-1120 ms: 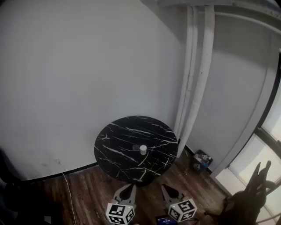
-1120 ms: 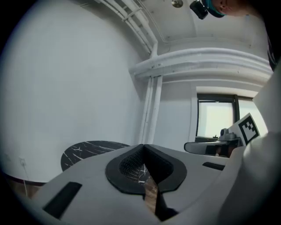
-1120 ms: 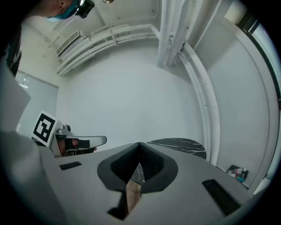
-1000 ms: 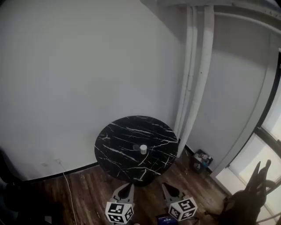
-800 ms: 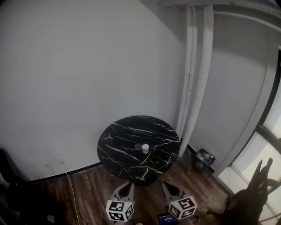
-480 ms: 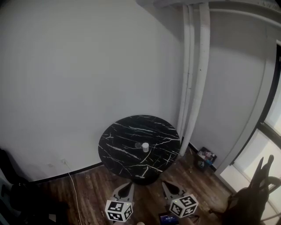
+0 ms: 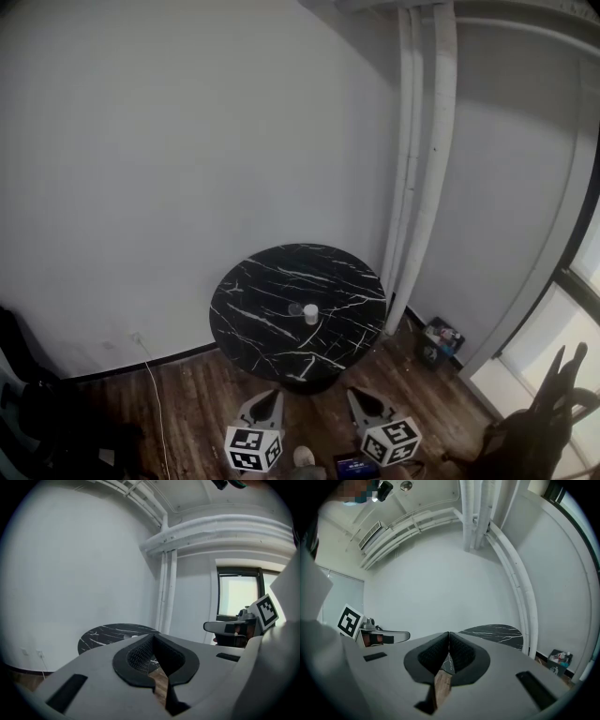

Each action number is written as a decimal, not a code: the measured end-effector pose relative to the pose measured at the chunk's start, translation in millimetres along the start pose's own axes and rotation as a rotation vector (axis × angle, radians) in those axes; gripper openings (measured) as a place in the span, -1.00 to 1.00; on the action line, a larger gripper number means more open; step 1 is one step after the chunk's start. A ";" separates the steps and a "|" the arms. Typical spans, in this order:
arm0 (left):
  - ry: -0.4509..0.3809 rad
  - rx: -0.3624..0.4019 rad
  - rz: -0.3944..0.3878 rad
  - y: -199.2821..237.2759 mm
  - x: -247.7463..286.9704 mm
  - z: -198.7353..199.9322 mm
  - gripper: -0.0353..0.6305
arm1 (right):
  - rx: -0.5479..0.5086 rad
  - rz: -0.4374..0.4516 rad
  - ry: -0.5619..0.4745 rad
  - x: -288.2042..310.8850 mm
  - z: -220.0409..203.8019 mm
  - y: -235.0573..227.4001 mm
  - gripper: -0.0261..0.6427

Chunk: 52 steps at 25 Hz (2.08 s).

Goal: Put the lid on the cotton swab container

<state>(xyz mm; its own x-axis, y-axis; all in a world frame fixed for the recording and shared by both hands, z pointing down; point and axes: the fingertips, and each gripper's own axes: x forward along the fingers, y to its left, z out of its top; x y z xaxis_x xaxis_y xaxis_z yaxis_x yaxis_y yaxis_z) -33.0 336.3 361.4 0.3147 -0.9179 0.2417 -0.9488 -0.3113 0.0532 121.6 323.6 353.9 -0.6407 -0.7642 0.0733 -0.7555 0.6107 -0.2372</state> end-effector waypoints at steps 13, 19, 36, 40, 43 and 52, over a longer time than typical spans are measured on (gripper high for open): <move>-0.085 -0.023 -0.054 42.4 115.6 22.0 -0.86 | -0.020 -0.004 -0.001 105.0 12.3 -66.5 -0.87; -0.048 -0.014 -0.058 84.1 190.8 36.3 -0.86 | -0.061 -0.026 0.015 177.5 27.2 -98.9 -0.87; 0.001 -0.058 -0.078 185.6 323.1 49.3 -0.85 | -0.115 -0.136 0.121 310.3 23.5 -152.8 -0.87; -0.002 -0.059 -0.069 195.4 329.8 49.2 -0.85 | -0.166 -0.141 0.143 318.3 22.4 -152.8 -0.87; -0.018 -0.056 -0.074 198.4 333.6 49.8 -0.85 | -0.164 -0.137 0.132 322.5 24.6 -150.3 -0.87; -0.088 -0.041 -0.099 196.3 338.2 65.7 -0.85 | -0.162 -0.119 0.124 329.6 19.9 -154.5 -0.87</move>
<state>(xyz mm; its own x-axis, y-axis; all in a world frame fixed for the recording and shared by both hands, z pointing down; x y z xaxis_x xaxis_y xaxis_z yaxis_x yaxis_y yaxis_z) -111.0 -51.4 390.0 0.4064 -0.9017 0.1473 -0.9127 -0.3929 0.1126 29.9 -26.8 395.5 -0.5505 -0.8074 0.2124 -0.8322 0.5511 -0.0620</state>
